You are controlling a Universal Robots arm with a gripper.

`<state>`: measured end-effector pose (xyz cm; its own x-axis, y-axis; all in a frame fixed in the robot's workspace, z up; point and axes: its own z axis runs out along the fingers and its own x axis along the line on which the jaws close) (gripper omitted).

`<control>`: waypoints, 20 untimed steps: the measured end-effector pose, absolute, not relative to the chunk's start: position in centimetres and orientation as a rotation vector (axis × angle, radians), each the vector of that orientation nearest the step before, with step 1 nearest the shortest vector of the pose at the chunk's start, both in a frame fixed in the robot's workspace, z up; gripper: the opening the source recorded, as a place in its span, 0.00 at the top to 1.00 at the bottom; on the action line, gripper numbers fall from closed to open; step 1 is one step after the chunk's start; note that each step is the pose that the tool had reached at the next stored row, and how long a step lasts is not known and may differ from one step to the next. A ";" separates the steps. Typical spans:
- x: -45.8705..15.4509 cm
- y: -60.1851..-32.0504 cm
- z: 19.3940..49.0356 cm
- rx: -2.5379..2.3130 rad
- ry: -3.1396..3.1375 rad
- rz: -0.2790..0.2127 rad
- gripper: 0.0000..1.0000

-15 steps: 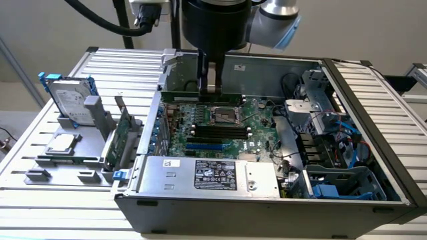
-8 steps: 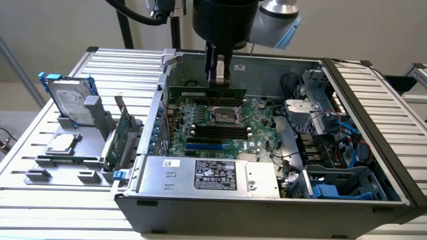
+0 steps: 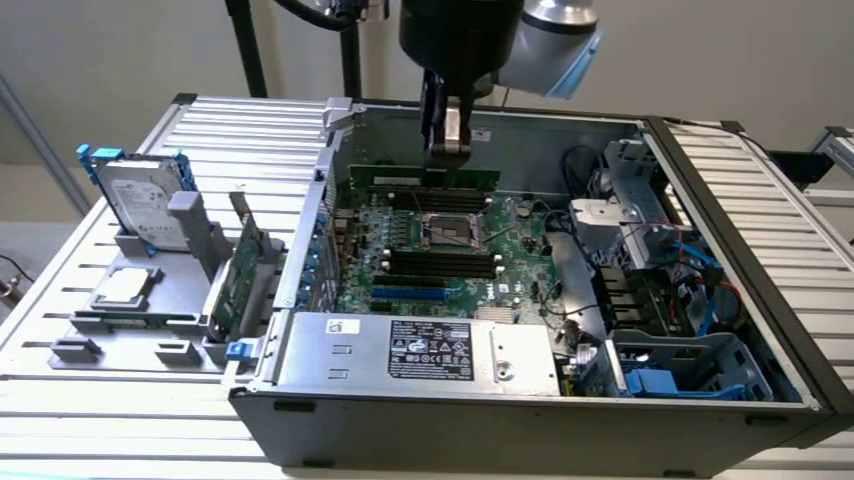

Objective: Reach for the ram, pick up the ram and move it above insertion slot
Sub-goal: 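Pick up the ram and move it above insertion slot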

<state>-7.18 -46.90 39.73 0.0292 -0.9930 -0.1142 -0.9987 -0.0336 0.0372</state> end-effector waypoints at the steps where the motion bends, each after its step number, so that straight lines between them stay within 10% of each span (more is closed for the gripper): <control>1: -7.1 -46.8 39.7 -2.215 2.149 0.165 0.87; 20: -5.8 -45.8 39.3 -2.113 2.240 0.152 0.87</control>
<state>-5.78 -45.78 39.29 -0.0597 -0.9921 -0.1099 -0.9979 0.0566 0.0318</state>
